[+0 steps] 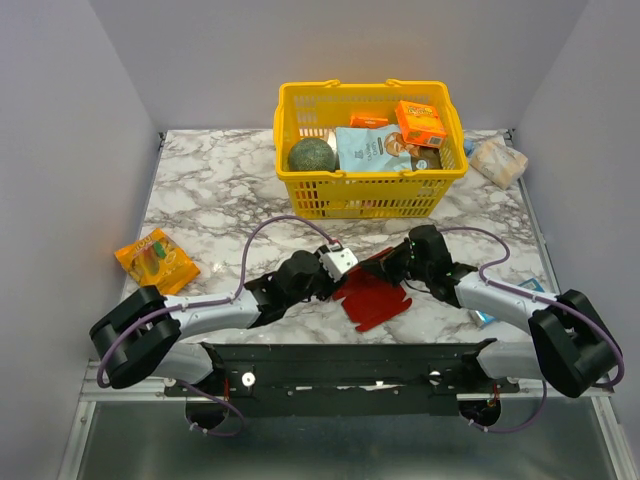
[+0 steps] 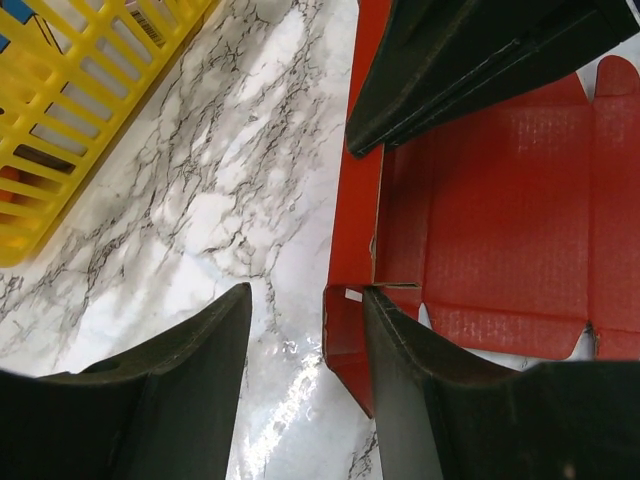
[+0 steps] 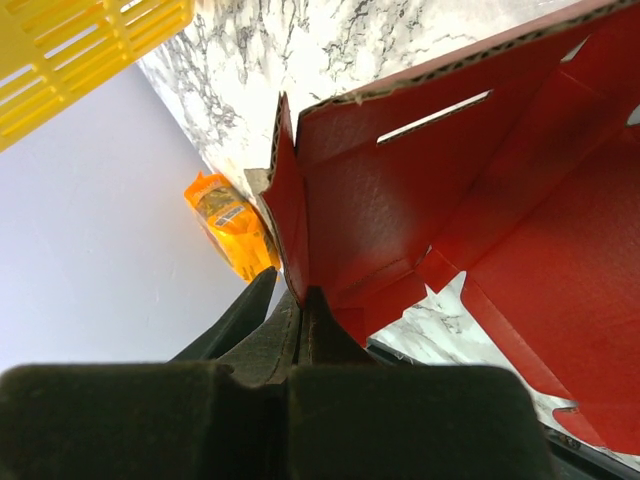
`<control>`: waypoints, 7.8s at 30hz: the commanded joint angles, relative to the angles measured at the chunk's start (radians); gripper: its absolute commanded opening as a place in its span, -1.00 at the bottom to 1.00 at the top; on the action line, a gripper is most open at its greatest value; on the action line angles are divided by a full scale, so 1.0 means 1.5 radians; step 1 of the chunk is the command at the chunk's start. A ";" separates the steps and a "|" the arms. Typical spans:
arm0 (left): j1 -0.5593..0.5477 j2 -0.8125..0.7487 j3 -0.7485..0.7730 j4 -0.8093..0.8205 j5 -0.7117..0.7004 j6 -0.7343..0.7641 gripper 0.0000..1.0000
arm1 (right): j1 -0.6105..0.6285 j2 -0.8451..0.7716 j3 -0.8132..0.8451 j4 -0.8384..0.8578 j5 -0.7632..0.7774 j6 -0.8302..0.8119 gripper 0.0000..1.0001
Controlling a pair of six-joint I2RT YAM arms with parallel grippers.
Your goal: Fold the paper box
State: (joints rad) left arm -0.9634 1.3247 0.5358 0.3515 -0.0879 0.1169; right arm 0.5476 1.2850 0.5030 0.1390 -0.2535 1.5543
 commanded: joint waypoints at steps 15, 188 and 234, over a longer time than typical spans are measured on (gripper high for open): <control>-0.043 0.038 0.029 0.050 -0.026 0.051 0.18 | 0.005 0.011 0.011 0.000 -0.045 -0.001 -0.99; -0.026 0.290 0.195 0.026 -0.321 -0.512 -0.35 | 0.004 0.052 0.033 0.060 0.108 0.122 -0.99; 0.202 0.127 -0.008 0.110 -0.085 -0.397 0.50 | -0.005 0.030 0.022 0.027 0.118 0.103 -0.99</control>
State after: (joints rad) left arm -0.6685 1.3945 0.4744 0.5571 -0.2455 -0.4870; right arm 0.5419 1.3331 0.5365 0.2111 -0.0711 1.7260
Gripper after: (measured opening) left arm 0.757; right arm 0.012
